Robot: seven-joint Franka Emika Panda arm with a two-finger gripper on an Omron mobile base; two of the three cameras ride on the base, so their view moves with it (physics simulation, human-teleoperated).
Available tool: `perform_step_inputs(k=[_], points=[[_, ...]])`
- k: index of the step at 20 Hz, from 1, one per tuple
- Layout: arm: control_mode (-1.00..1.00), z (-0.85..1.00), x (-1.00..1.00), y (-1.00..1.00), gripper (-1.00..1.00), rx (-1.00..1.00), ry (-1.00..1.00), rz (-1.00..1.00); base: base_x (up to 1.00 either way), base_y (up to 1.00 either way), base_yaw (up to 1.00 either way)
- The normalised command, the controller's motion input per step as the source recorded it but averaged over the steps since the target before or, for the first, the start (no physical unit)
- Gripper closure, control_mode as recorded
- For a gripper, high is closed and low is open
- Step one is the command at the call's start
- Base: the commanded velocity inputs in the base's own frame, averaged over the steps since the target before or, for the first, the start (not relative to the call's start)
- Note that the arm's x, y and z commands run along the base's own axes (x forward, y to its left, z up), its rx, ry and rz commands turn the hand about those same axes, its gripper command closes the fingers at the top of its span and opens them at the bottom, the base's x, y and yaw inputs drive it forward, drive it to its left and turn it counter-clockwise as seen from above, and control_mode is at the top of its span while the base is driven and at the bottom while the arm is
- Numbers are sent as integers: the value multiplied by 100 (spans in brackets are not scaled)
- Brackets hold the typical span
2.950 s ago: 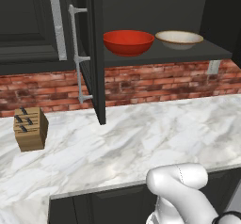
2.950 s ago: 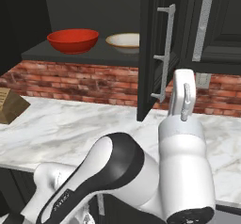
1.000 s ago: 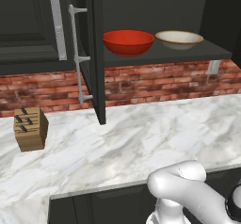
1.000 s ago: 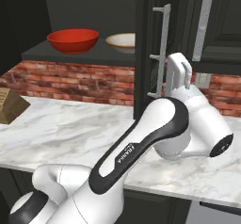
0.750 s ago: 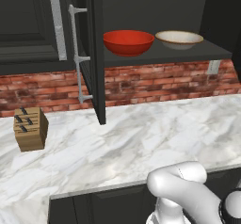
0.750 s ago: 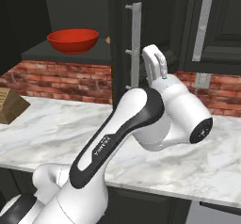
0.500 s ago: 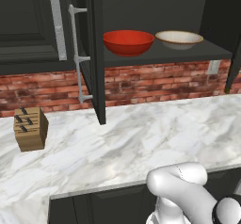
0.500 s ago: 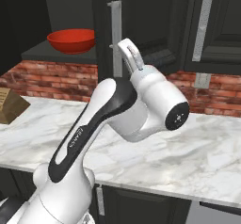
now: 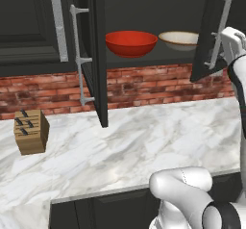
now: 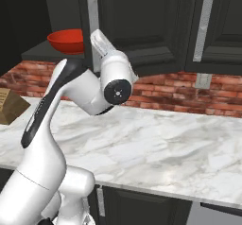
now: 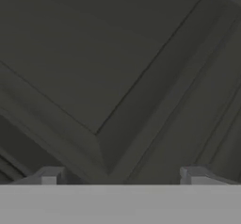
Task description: Open the cabinet. Pick the bowls from the counter and place them in the cabinet. Then close the cabinet.
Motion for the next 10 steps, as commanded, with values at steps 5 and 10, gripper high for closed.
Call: perform_step_inputs(k=[5,10], points=[[-100,0,100,10,-100,-13,-1,-31,0,0,0],[-100,0,100,0,-100,-4,12,-27,0,0,0]])
